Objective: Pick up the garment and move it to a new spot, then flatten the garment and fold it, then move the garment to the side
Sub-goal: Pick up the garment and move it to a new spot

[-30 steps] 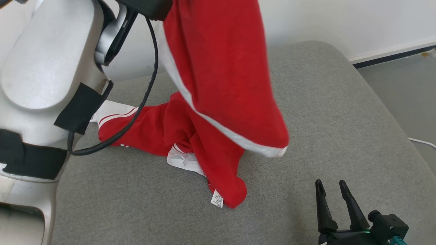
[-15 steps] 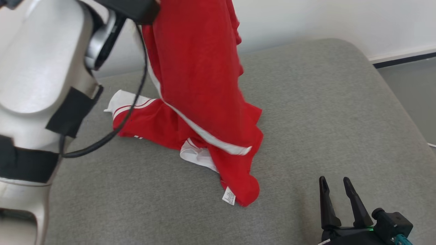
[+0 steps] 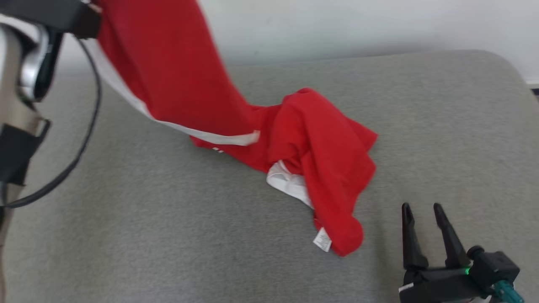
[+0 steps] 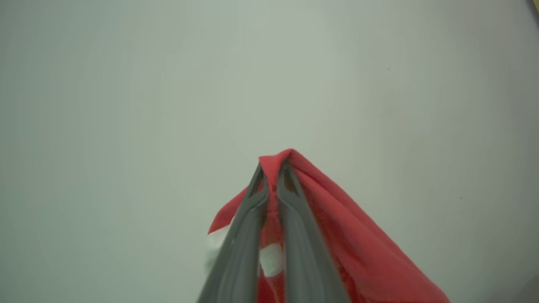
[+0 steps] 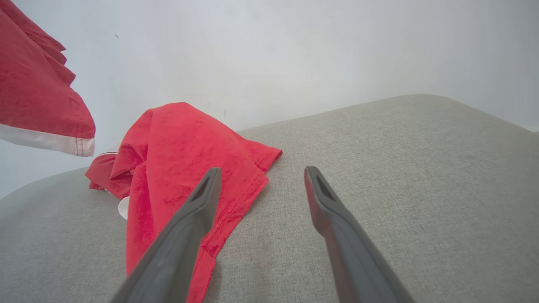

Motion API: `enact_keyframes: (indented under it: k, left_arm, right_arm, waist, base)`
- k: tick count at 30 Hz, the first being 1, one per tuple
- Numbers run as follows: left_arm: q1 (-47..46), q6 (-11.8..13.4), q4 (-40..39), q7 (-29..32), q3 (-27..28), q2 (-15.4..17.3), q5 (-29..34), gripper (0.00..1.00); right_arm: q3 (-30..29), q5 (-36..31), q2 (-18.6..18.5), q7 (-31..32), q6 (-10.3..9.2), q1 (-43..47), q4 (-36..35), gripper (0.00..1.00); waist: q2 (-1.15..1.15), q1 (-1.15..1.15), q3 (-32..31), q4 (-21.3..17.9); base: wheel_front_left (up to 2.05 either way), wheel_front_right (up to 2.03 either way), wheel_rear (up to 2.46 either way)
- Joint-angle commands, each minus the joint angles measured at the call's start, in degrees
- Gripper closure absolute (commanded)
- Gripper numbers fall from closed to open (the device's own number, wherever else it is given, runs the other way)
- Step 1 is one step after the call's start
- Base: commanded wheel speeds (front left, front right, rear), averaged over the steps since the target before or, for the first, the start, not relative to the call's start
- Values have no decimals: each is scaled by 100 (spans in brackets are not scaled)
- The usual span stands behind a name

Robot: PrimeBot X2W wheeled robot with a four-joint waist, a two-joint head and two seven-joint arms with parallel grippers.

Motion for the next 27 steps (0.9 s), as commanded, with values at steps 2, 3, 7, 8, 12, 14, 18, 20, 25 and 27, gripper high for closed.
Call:
enact_keyframes:
  k: [2, 3, 7, 8, 12, 14, 18, 20, 25, 27]
  left_arm:
    - [120, 49, -25, -17, 81, 107, 12, 100]
    - [155, 52, -31, -17, 135, 157, 4, 100]
    - [279, 95, -29, -17, 359, 423, -6, 100]
    - [313, 95, -30, -17, 406, 478, -8, 100]
    - [515, 168, -66, -17, 674, 680, -51, 100]
    - [629, 203, -72, -17, 818, 780, -67, 100]
    - [849, 269, -12, -17, 1112, 949, -96, 100]
    - [941, 295, 18, -17, 1281, 1050, -103, 100]
    - [1199, 343, 96, -17, 1720, 1298, -73, 100]
    - [1277, 343, 136, -17, 1896, 1386, -66, 100]
  right_arm:
    - [-34, -58, -3, -6, -13, -92, -101, 0]
    - [-65, -91, -2, -7, -13, -98, -166, 0]
    - [-62, -264, -2, -6, -13, -185, -368, 0]
    - [-72, -293, -2, -6, -13, -211, -418, 0]
    - [-82, -430, -3, -7, -13, -286, -579, 0]
    - [-55, -512, -2, -6, -13, -318, -662, 0]
    - [-26, -633, -3, -6, -13, -339, -778, 0]
    - [-10, -692, -3, -6, -13, -335, -845, 0]
    - [12, -788, -66, -6, -13, -360, -999, 0]
    - [21, -807, -100, -6, -13, -363, -1039, 0]
  waist:
    - [0, 0, 200, 362]
    - [0, 0, 237, 436]
    - [0, 0, 399, 689]
    - [0, 0, 444, 751]
    - [0, 0, 612, 977]
    - [0, 0, 688, 1085]
    - [0, 0, 805, 1275]
    - [0, 0, 852, 1349]
    - [0, 0, 954, 1462]
    - [0, 0, 979, 1495]
  base:
    - [0, 0, 0]
    - [0, 0, 0]
    - [0, 0, 0]
    - [0, 0, 0]
    - [0, 0, 0]
    - [0, 0, 0]
    - [0, 0, 0]
    - [0, 0, 0]
    - [0, 0, 0]
    - [0, 0, 0]
